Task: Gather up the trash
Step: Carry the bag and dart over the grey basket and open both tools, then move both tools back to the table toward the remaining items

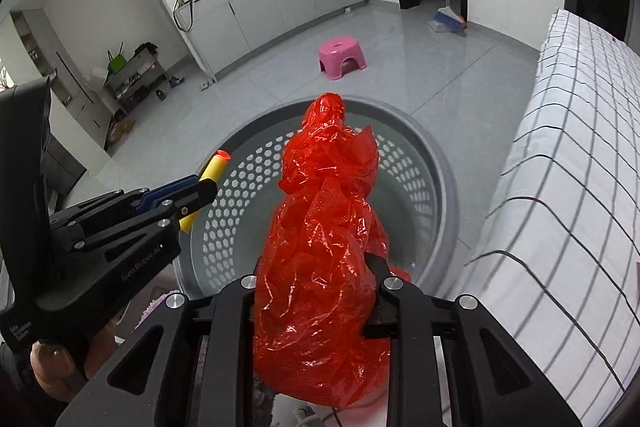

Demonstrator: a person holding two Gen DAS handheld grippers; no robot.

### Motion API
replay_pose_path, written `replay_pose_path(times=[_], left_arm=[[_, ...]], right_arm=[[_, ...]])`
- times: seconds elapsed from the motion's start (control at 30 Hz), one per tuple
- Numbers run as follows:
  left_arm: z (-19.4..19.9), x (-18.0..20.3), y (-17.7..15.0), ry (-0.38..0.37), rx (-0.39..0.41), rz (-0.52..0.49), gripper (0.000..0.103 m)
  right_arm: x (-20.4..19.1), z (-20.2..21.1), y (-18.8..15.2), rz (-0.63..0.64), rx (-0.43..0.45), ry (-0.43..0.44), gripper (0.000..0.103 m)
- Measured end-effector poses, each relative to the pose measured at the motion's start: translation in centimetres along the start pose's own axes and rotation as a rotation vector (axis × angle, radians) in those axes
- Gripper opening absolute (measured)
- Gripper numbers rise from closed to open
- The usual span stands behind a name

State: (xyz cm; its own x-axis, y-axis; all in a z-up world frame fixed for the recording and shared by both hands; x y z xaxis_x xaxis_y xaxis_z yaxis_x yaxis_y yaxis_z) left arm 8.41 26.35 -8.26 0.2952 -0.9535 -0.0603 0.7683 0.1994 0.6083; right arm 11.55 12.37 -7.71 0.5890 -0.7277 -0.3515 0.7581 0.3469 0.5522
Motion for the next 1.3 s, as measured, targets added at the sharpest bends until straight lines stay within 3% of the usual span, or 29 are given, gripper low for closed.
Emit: replay_pose_path(times=[0.17, 0.23, 0.3, 0.33, 0.57, 1.3], left_arm=[[-0.8, -0.6, -0.3, -0.010, -0.023, 0.010, 0.014], [-1.0, -0.7, -0.3, -0.022, -0.033, 0.013, 0.025], [-1.0, -1.0, -0.4, -0.011, -0.028, 0.019, 0.044], [-1.0, -1.1, -0.4, -0.008, -0.024, 0.021, 0.046], [-1.2, -1.7, -0.8, 0.001, -0.039, 0.035, 0.048], [2.8, -1.8, -1.1, 0.032, 0.027, 0.029, 0.075]], right_arm=[[-0.4, -0.6, 0.7, 0.002, -0.002, -0.006, 0.028], [-0.2, -0.4, 0.8, 0.006, 0.002, -0.016, 0.037], [-0.2, -0.1, 0.6, 0.008, 0.012, -0.022, 0.052], [-0.2, 0.0, 0.7, 0.011, 0.020, -0.026, 0.055], [-0.5, 0.1, 0.4, 0.014, 0.026, -0.042, 0.055], [-0.4, 2.6, -0.5, -0.001, 0.072, -0.073, 0.055]])
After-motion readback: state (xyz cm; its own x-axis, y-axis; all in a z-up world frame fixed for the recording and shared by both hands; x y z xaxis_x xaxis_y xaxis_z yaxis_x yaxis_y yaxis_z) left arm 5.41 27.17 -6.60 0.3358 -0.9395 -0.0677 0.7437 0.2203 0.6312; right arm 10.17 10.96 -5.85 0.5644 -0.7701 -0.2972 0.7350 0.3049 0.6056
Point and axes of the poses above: each gripper's, at about its wrist camera, not at the fingertips, and z roughly against the way its jaws point, x to its right, y to its top, the point moved 2 cm from there along -z, roughly the way its jaws point, and after that the axes turned 8 degrees about y, right-handed, at the moved point
